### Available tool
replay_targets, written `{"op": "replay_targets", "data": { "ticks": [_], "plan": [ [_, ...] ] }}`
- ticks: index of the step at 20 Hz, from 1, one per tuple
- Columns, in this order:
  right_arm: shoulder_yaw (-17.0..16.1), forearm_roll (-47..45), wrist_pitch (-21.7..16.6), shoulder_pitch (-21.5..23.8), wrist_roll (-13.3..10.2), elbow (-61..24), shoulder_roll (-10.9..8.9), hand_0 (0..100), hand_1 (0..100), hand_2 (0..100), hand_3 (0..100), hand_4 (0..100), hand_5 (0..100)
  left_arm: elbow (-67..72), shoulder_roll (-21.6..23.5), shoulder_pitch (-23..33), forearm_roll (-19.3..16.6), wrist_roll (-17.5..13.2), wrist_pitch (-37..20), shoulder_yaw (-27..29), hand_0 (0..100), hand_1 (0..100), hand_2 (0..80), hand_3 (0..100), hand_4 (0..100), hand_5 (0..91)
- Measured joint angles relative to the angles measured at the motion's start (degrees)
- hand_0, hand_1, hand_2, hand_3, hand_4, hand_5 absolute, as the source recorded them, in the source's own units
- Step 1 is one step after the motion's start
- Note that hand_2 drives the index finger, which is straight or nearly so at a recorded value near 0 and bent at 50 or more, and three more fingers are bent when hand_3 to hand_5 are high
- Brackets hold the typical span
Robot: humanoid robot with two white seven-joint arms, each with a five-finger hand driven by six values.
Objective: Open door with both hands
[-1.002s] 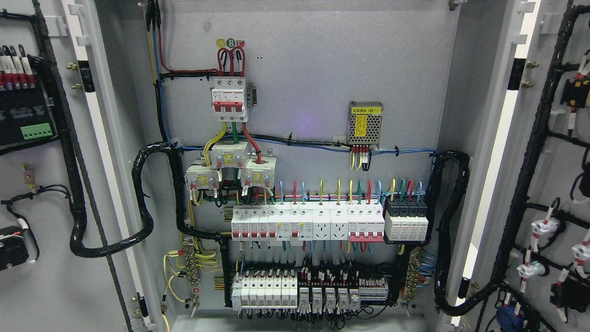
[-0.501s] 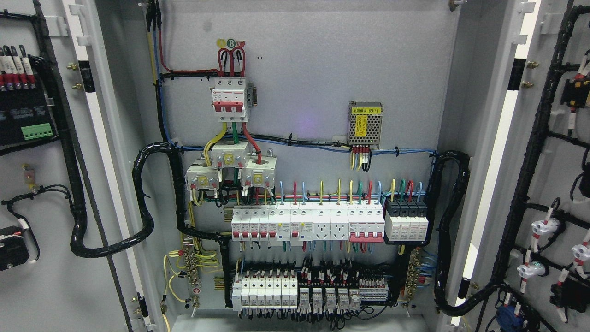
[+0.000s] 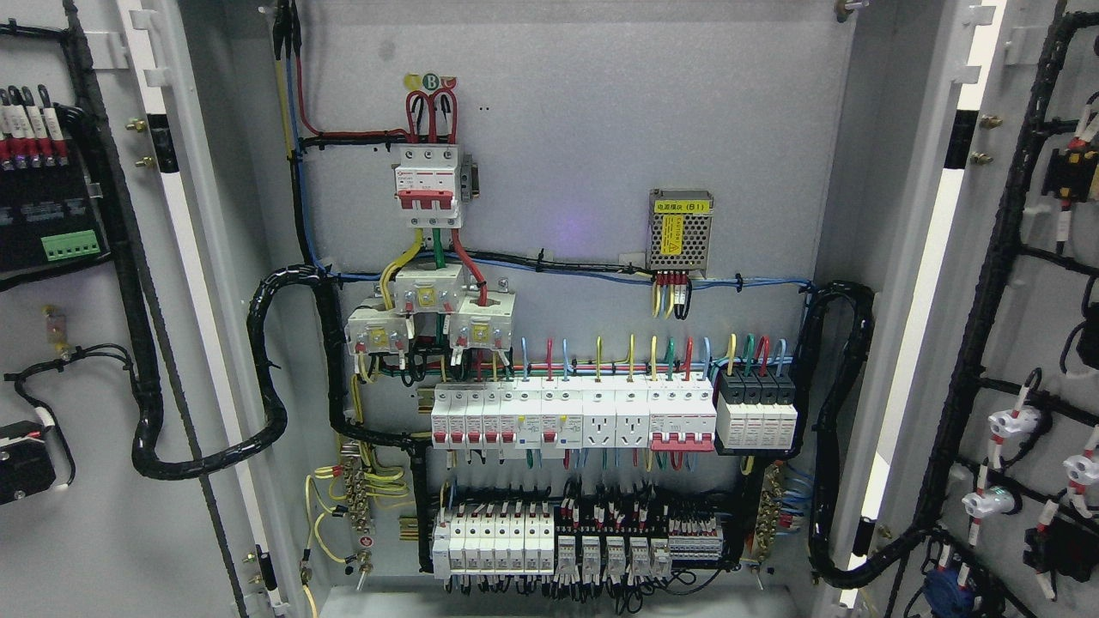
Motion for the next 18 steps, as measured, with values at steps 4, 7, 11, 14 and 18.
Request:
{"op": "replay_targets", "data": {
  "ticks": [4,7,11,14,18],
  "plan": [
    [0.82,0.80,0.18,-1.72,0.14,10.26,2.20,12,39,0,0,0,0,9.37,0.22,-1.54,-0.39,-0.03,-0.18,-1.04,12,39,0.0,0,0,0.0],
    [1.22,1.70,0.61,-4.08,0.13,19.04,4.17,12,39,0,0,0,0,17.43,-0.07,-4.80,-0.51,-0.04,0.15,-1.67,12,39,0.0,0,0,0.0],
    [1.63,3.17,1.73,-8.22,-0.37,31.43,6.87,12,39,0,0,0,0,28.41,-1.69,-10.73,-0.61,-0.13,6.37,-2.29,12,39,0.0,0,0,0.0],
    [1.83,5.07,5.87,-10.64,-1.27,39.23,8.48,12,39,0,0,0,0,35.92,-3.04,-15.64,-0.61,-0.20,13.02,-2.58,12,39,0.0,0,0,0.0],
    [2.00,7.45,12.92,-13.32,-6.04,46.91,10.03,12,39,0,0,0,0,43.79,-4.36,-21.81,-0.39,0.01,21.55,-2.82,12,39,0.0,0,0,0.0]
  ]
}}
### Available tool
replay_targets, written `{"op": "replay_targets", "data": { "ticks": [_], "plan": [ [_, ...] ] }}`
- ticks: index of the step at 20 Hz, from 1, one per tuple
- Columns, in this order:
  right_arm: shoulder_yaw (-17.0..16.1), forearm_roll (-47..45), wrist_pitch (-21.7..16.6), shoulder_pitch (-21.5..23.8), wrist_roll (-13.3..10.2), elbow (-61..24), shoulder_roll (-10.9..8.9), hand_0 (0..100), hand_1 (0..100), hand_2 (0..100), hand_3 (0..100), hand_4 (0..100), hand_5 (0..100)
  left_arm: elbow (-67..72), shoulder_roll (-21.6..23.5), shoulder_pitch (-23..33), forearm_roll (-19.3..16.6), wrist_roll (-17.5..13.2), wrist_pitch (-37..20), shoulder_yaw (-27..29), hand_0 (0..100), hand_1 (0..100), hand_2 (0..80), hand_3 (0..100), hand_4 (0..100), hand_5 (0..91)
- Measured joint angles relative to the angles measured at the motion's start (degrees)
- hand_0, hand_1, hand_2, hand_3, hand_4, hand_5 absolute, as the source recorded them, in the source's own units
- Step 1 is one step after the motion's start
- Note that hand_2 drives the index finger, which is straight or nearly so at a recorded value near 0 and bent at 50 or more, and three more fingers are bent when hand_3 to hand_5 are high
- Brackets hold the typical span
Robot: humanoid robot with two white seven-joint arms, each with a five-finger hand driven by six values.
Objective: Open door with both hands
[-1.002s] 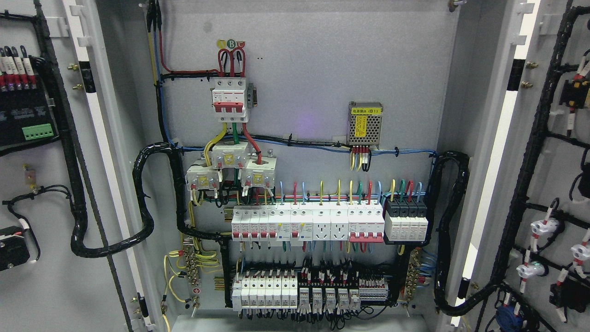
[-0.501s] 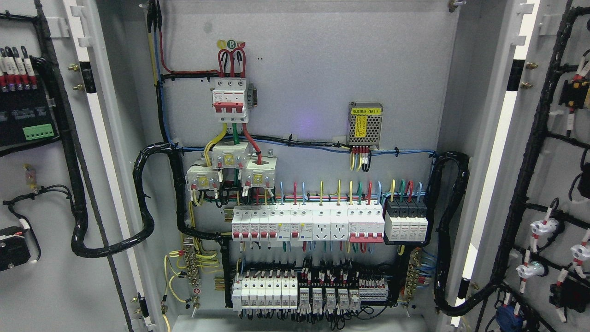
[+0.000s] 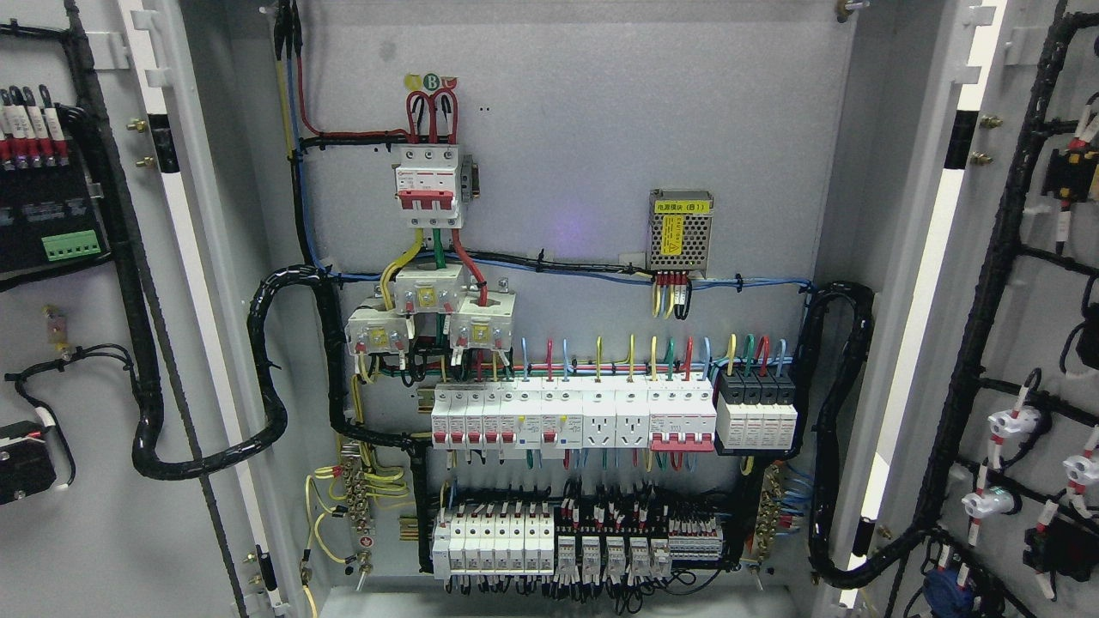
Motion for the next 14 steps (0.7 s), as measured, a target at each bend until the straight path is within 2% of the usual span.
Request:
{"op": "replay_targets", "data": {
  "ticks": [6,11,14],
  "plan": [
    [0.14,2.48,12.83,-4.57,-5.71,7.32,1.45,12,39,0,0,0,0,7.61,-1.29,-6.05,0.05,0.15,11.18,-0.05,12,39,0.0,0,0,0.0],
    [0.18,6.40,23.27,-7.59,-6.80,11.08,2.28,12,39,0,0,0,0,11.44,-1.94,-8.02,-0.35,0.38,13.52,-0.08,12,39,0.0,0,0,0.0],
    [0.20,9.13,27.01,-8.75,-8.00,12.66,3.21,12,39,0,0,0,0,13.05,-2.21,-8.60,-0.91,0.72,13.86,-0.09,12,39,0.0,0,0,0.0]
  ]
}}
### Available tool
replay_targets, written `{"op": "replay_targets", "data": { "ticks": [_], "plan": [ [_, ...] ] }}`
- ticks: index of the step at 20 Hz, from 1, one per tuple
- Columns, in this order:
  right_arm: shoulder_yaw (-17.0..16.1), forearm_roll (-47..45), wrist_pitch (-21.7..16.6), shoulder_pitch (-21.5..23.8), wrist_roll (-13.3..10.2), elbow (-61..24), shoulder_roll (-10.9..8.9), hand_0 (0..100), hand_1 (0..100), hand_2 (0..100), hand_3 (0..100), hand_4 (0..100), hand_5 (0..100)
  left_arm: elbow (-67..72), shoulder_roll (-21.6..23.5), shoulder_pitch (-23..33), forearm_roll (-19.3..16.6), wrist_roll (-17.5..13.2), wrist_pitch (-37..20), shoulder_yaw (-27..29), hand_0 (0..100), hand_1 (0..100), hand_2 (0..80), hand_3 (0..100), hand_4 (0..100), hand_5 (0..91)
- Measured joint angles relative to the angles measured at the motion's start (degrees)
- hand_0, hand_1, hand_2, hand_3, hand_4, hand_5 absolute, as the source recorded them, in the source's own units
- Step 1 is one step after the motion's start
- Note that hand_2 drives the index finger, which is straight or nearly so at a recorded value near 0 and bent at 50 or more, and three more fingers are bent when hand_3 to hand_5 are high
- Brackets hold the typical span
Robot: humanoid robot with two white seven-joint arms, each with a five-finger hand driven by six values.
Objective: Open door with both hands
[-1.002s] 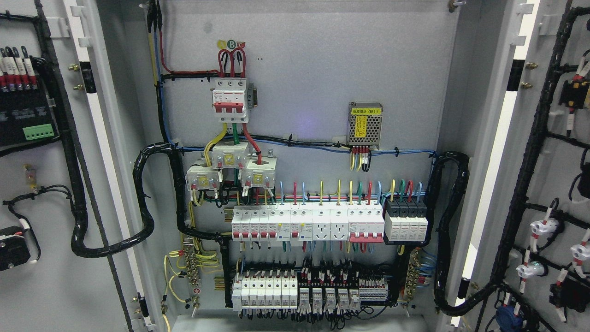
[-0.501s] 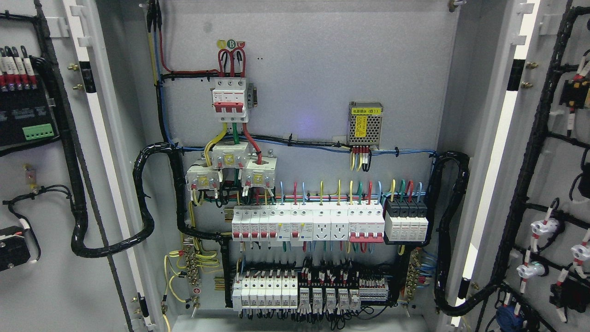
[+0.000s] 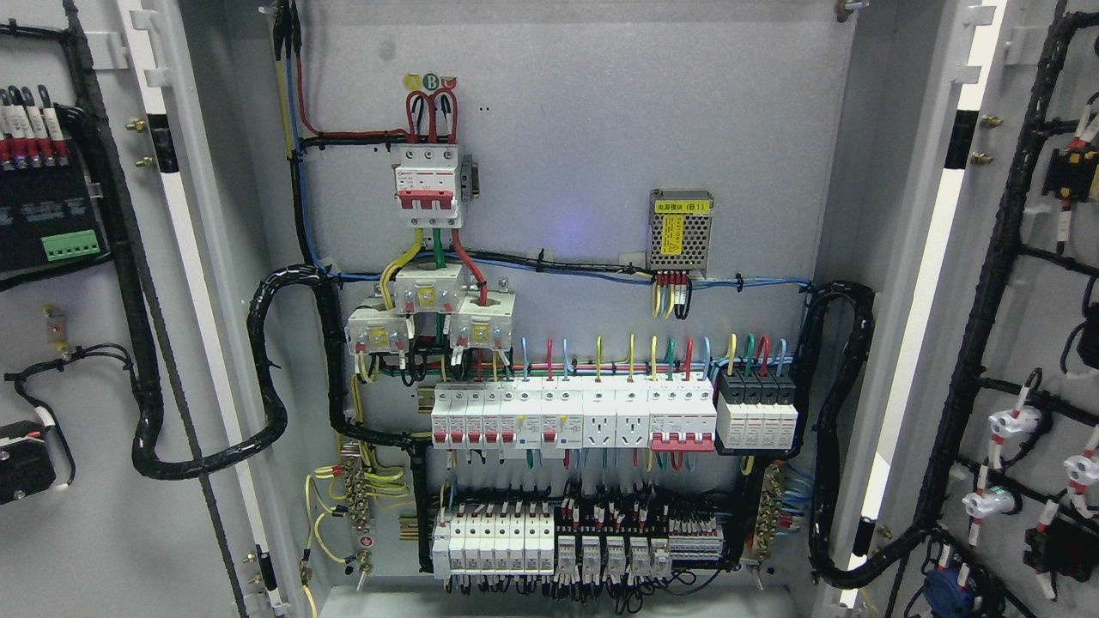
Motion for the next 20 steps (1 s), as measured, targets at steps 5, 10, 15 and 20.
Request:
{"op": "replay_targets", "data": {
  "ticks": [5,10,15,20],
  "plan": [
    [0.04,2.42,3.10,-0.97,-5.24,1.73,1.17,12,39,0,0,0,0,1.80,-0.31,-0.46,-0.55,2.20,0.25,-0.01,12,39,0.0,0,0,0.0],
    [0.07,3.46,4.56,-1.40,-6.63,2.82,1.92,12,39,0,0,0,0,3.05,-0.52,-0.63,-0.74,2.75,0.17,-0.01,12,39,0.0,0,0,0.0],
    [0.08,4.45,4.74,-1.54,-6.79,3.56,2.41,12,39,0,0,0,0,3.83,-0.64,-0.69,-0.74,2.80,0.02,-0.02,12,39,0.0,0,0,0.0],
    [-0.17,5.26,4.77,-1.62,-6.80,3.94,2.72,12,39,0,0,0,0,4.19,-0.71,-0.71,-0.52,2.65,-0.60,-0.07,12,39,0.0,0,0,0.0]
  ]
}}
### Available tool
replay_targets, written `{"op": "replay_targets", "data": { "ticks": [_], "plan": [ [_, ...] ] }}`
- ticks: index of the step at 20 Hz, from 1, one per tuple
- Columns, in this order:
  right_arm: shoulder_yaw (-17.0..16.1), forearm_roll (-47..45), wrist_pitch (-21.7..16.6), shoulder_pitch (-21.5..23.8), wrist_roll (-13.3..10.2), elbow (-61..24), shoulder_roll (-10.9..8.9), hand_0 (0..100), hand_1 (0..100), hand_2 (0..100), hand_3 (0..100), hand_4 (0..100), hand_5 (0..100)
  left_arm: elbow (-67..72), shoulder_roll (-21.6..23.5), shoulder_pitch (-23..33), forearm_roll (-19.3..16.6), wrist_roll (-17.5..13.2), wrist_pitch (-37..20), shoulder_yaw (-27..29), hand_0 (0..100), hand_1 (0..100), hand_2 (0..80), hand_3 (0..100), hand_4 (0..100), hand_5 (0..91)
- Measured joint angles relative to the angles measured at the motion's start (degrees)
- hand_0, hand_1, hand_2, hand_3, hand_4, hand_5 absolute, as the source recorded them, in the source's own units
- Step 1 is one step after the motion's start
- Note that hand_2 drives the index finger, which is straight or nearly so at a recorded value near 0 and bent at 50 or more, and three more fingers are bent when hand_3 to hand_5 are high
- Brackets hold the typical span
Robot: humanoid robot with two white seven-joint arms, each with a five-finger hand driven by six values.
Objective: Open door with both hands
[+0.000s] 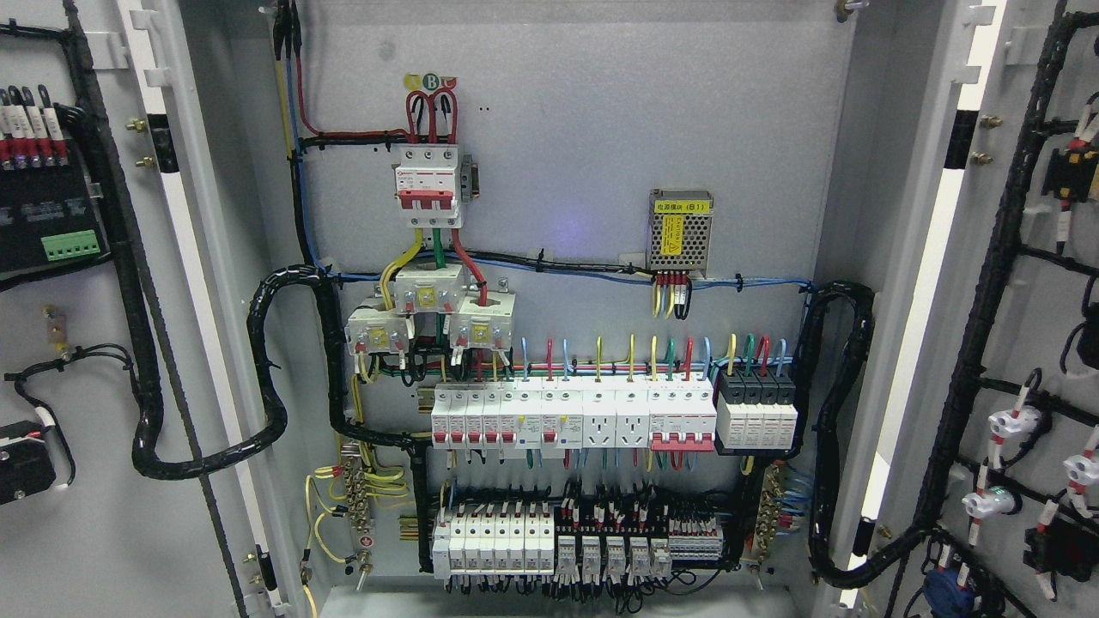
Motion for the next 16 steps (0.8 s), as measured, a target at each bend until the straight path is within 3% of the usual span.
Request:
{"op": "replay_targets", "data": {
  "ticks": [16],
  "plan": [
    [-1.96,2.42,-0.37,0.04,-0.11,0.36,0.50,12,39,0,0,0,0,0.03,-0.11,-0.10,0.28,-0.52,-0.16,-0.20,12,39,0.0,0,0,0.0]
  ]
}}
